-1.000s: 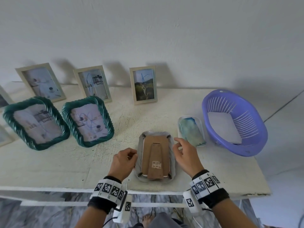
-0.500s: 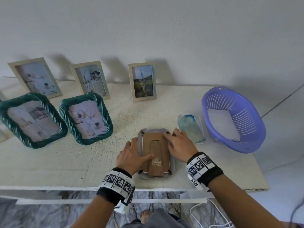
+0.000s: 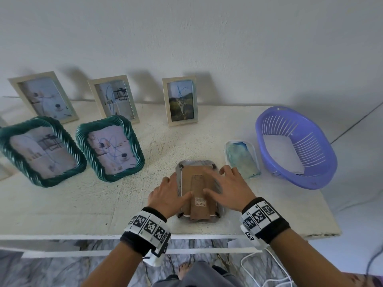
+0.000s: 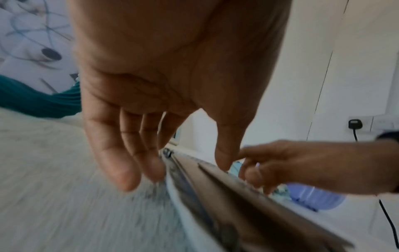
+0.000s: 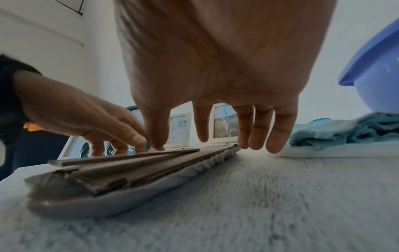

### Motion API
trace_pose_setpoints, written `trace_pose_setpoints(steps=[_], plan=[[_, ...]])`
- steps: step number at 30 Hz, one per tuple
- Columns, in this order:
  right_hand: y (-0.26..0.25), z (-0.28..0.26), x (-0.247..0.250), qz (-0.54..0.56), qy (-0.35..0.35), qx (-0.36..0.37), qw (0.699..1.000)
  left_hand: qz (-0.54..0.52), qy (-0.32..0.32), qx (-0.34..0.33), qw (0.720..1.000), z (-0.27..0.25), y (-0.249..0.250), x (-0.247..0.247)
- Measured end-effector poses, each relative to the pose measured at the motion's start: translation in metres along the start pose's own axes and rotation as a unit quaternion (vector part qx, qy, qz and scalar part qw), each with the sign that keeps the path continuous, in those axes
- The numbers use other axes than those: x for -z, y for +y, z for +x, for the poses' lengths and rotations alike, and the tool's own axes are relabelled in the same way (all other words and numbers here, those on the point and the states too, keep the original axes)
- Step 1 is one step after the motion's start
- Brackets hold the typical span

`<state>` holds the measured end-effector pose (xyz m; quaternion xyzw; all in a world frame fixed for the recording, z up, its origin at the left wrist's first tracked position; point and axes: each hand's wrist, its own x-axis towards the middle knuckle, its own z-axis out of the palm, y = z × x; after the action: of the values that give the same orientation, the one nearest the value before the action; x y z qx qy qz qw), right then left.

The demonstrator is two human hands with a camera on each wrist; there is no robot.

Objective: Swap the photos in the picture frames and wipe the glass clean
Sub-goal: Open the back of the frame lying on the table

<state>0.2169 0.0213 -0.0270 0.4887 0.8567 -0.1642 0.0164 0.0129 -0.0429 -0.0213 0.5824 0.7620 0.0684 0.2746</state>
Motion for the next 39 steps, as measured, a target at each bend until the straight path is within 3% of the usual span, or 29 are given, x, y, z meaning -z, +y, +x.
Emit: trace_pose_setpoints(steps=[5, 14, 18, 25, 31, 39], plan=[[-0.006, -0.005, -0.003, -0.021, 0.000, -0.028, 0.999, 0.033, -0.028, -0.021, 0.999, 0.010, 0.001, 0.018], [-0.009, -0.004, -0.006, -0.027, -0.002, -0.039, 0.999, 0.187, -0.071, -0.067, 0.977, 0.028, 0.020, 0.028], [-0.010, -0.004, -0.008, -0.035, 0.000, -0.041, 0.999, 0.189, -0.071, -0.089, 0.975, 0.025, 0.022, 0.029], [-0.009, -0.006, -0.010, -0.038, 0.002, -0.046, 0.998, 0.160, -0.115, -0.063, 0.978, 0.027, 0.003, 0.020], [-0.008, -0.017, -0.006, 0.064, 0.002, -0.032, 0.997, 0.120, -0.072, -0.097, 0.986, 0.009, -0.011, 0.012], [0.007, -0.054, -0.005, 0.107, -0.047, 0.087, 0.989, 0.124, -0.015, -0.077, 0.989, -0.004, -0.015, -0.005]])
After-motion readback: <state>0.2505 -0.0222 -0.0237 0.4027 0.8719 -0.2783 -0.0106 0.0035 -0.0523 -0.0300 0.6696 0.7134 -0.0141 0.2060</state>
